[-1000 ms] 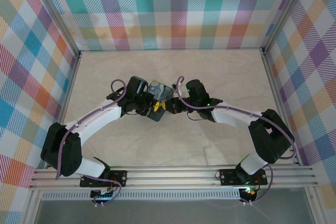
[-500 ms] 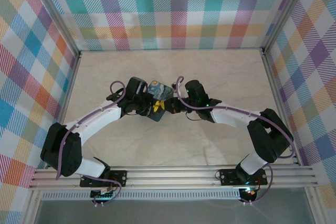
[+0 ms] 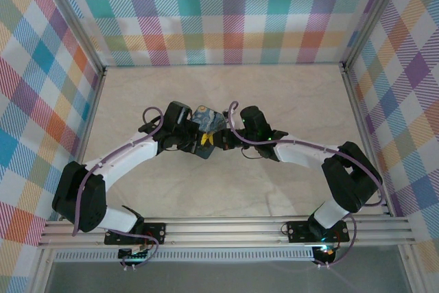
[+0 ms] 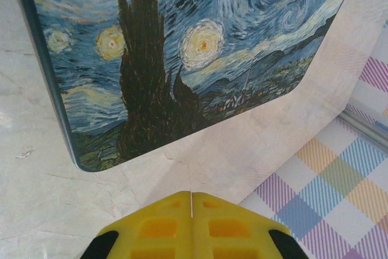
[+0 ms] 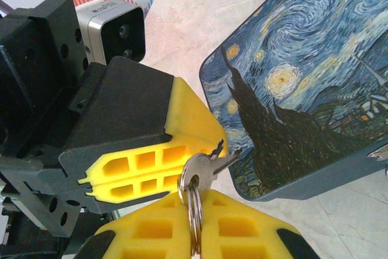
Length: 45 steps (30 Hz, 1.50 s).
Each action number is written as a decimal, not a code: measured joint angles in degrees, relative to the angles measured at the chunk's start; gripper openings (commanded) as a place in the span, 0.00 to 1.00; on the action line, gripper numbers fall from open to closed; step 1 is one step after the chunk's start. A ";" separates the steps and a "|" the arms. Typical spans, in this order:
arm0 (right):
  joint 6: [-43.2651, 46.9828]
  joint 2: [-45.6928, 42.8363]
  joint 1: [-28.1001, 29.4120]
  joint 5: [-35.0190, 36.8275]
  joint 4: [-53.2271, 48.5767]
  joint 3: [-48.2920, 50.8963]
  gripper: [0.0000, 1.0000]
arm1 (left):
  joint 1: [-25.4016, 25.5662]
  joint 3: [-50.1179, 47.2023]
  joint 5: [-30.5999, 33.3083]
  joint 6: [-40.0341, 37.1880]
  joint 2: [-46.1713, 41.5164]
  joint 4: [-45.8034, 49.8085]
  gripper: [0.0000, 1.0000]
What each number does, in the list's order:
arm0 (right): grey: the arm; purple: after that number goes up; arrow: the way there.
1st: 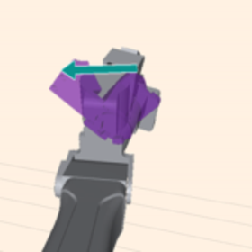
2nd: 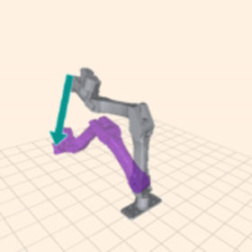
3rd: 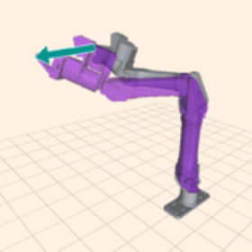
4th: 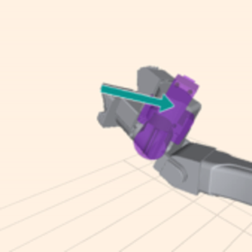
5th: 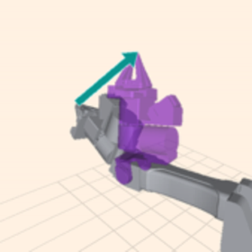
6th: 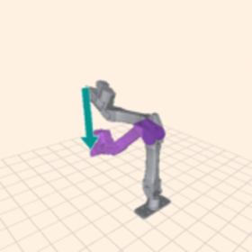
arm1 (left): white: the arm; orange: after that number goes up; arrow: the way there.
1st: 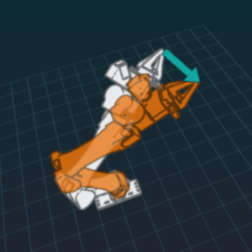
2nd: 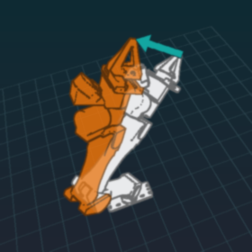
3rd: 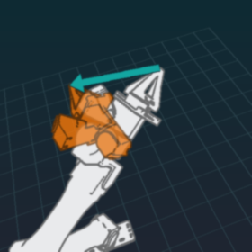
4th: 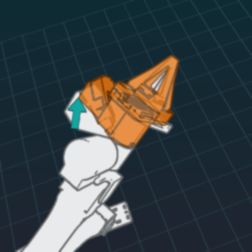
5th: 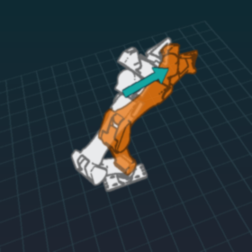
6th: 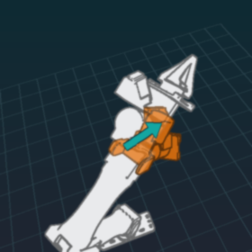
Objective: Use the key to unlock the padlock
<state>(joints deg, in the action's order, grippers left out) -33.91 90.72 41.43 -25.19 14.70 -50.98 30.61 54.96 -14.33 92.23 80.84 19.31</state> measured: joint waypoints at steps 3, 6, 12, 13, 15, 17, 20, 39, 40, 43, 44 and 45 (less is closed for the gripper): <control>0.07 0.00 0.26 -0.17 -0.28 0.20 0.27 | 0.00 0.04 0.35 -0.57 -0.04 0.04 0.00; 0.31 -0.02 0.31 0.07 -0.28 0.66 0.41 | 0.00 0.15 0.48 -2.14 -0.04 0.94 0.00; 1.99 -2.12 -0.04 2.45 -3.21 1.62 0.56 | 0.00 3.23 1.42 -6.51 0.72 4.70 0.00; 2.47 -3.06 -0.22 3.02 -4.13 1.81 0.56 | 0.00 3.89 1.57 -7.39 1.05 5.18 0.00; 3.69 -5.01 -0.83 3.93 -5.95 1.86 0.54 | 0.04 5.31 1.86 -8.96 1.95 6.49 0.00; 5.90 -6.88 -1.31 4.37 -7.41 1.84 0.48 | 0.04 6.25 1.86 -10.38 2.82 7.15 0.00; 10.47 -7.91 -1.73 3.93 -9.75 1.14 0.43 | 0.04 6.88 1.77 -11.63 3.82 8.22 0.00; 35.91 -4.52 2.29 5.01 -13.33 -4.98 0.35 | 0.83 9.68 -1.16 -12.59 5.79 10.71 0.00; 36.28 -4.22 2.27 5.20 -13.33 -5.07 0.34 | 0.87 9.68 -1.22 -12.57 5.79 10.71 0.00; 37.03 -3.45 2.27 5.73 -13.53 -5.18 0.32 | 1.14 9.68 -1.22 -12.48 5.79 10.71 0.00; 37.53 -3.30 2.27 5.90 -13.57 -5.18 0.31 | 1.14 9.68 -1.25 -12.37 5.79 10.71 0.00; 37.90 -3.19 2.27 6.05 -13.60 -5.18 0.29 | 1.14 9.68 -1.22 -12.35 5.79 10.71 0.00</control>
<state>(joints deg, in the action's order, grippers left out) 3.99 87.53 43.70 -19.14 1.10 -56.16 31.75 64.64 -15.55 79.88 86.63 30.02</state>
